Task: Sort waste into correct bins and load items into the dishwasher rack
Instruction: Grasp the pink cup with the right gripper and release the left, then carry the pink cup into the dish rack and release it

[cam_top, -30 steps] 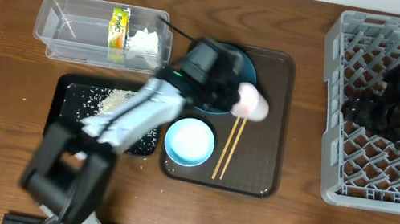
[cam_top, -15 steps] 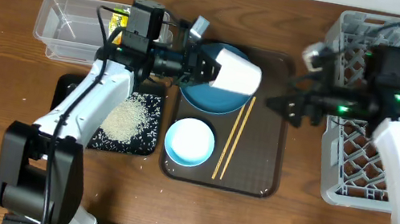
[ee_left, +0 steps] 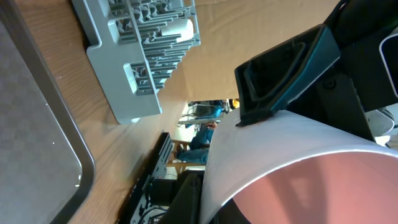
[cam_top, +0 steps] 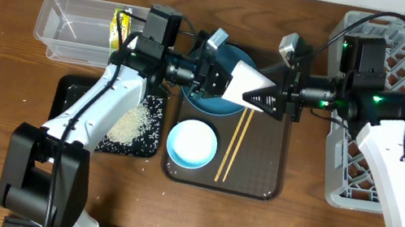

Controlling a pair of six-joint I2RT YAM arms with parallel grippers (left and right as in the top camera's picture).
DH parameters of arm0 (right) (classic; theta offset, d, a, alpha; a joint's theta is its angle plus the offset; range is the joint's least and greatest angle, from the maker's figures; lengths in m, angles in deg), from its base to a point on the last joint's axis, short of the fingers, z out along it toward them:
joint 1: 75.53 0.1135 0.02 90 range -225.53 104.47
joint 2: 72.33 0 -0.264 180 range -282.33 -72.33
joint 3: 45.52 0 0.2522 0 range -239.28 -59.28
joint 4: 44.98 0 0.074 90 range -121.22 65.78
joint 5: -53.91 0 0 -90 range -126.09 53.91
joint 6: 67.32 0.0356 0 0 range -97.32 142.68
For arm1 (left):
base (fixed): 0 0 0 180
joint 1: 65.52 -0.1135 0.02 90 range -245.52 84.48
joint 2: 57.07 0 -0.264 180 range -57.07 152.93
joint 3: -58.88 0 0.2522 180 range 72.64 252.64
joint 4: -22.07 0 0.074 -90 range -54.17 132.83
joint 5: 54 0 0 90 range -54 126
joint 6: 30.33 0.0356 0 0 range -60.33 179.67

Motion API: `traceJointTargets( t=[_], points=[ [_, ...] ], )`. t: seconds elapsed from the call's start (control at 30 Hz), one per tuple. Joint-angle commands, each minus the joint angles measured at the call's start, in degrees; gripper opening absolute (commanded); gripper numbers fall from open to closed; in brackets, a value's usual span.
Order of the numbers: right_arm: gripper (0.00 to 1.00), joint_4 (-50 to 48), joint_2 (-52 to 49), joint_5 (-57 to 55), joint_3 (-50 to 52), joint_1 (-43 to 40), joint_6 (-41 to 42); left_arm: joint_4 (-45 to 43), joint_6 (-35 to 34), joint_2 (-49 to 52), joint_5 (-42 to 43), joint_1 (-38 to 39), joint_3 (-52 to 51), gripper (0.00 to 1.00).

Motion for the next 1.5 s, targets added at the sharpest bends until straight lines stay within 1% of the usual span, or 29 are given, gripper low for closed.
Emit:
traceJointTargets(
  t=[0.0,0.07,0.17,0.2,0.33,0.57,0.7,0.77,0.83,0.87,0.97,1.03,1.07,1.1,1.13,1.2,1.27,1.3,1.37,1.4,1.43,1.47],
  points=[
    [0.62,2.21,0.35,-3.82,-0.31,0.02,1.66,-1.57,-0.07,0.02,2.12,0.50,0.94,0.06],
    [0.66,3.37,0.35,-5.11,-0.31,0.02,1.62,-3.34,-1.92,0.02,2.10,0.52,0.94,0.06],
    [0.82,4.13,0.35,-5.18,-0.31,0.02,1.62,-6.25,-4.31,0.02,2.12,0.52,0.94,0.06],
    [0.83,4.20,0.35,-5.18,-0.31,0.02,1.62,-7.02,-5.07,0.02,2.12,0.52,0.94,0.06],
    [0.80,4.52,0.35,-7.23,-0.31,0.00,1.44,-9.51,-6.95,0.02,2.14,0.52,0.94,0.06],
    [0.75,2.89,0.35,-7.32,-0.31,-0.11,1.44,-9.49,-6.91,0.02,2.32,0.52,0.94,0.06],
    [0.75,1.29,0.46,-7.04,-0.33,-0.61,1.51,-9.49,-6.91,0.02,2.32,0.52,0.94,0.06],
    [0.72,1.07,0.57,-7.06,-0.33,-0.79,1.49,-9.49,-6.91,0.02,2.32,0.52,0.94,0.06],
    [0.62,1.03,0.57,-7.06,-0.33,-1.03,1.49,-9.49,-6.91,0.02,2.29,0.52,0.94,0.06],
    [0.59,1.05,0.57,-7.06,-0.33,-1.14,1.49,-9.49,-6.91,0.02,2.29,0.52,0.94,0.06],
    [0.55,1.64,0.57,-7.13,-0.33,-1.36,1.49,-9.51,-6.58,0.02,2.05,0.52,0.94,0.07],
    [0.50,2.69,0.57,-8.24,-0.33,-1.36,1.49,-9.42,-3.80,0.02,1.09,0.52,0.90,0.11],
    [0.46,3.19,0.57,-9.22,-0.33,-1.36,1.51,-9.22,-1.73,0.02,0.24,0.52,0.81,0.14],
    [0.40,4.11,0.57,-11.96,-0.33,-1.36,1.81,-8.48,1.07,0.02,-1.42,0.52,0.59,0.15],
    [0.37,4.72,0.57,-13.97,-0.33,-1.36,2.32,-7.26,2.78,0.02,-3.13,0.52,0.44,0.15],
    [0.33,6.60,0.57,-21.57,-0.33,-1.42,4.98,-1.38,7.37,0.02,-10.23,0.52,0.28,0.16],
    [0.22,8.44,0.63,-29.46,-0.39,-1.84,7.74,5.88,12.00,0.00,-19.61,0.50,0.28,0.17],
    [0.16,9.57,0.81,-34.07,-0.44,-2.38,10.21,10.23,13.92,-0.15,-26.25,0.33,0.28,0.17],
    [0.08,11.52,1.40,-40.26,-0.52,-3.82,13.86,17.18,16.98,-0.66,-36.50,-0.22,0.31,0.25],
    [0.03,12.70,1.88,-43.21,-0.72,-5.11,15.52,20.70,18.43,-1.33,-41.33,-0.70,0.31,0.27],
    [0.01,13.81,2.43,-45.75,-1.09,-6.62,17.11,23.34,19.61,-2.16,-45.07,-1.20,0.31,0.28],
    [0.01,14.69,2.86,-47.89,-1.57,-8.11,18.29,26.05,20.70,-3.39,-49.27,-1.84,0.31,0.28]
  ],
)
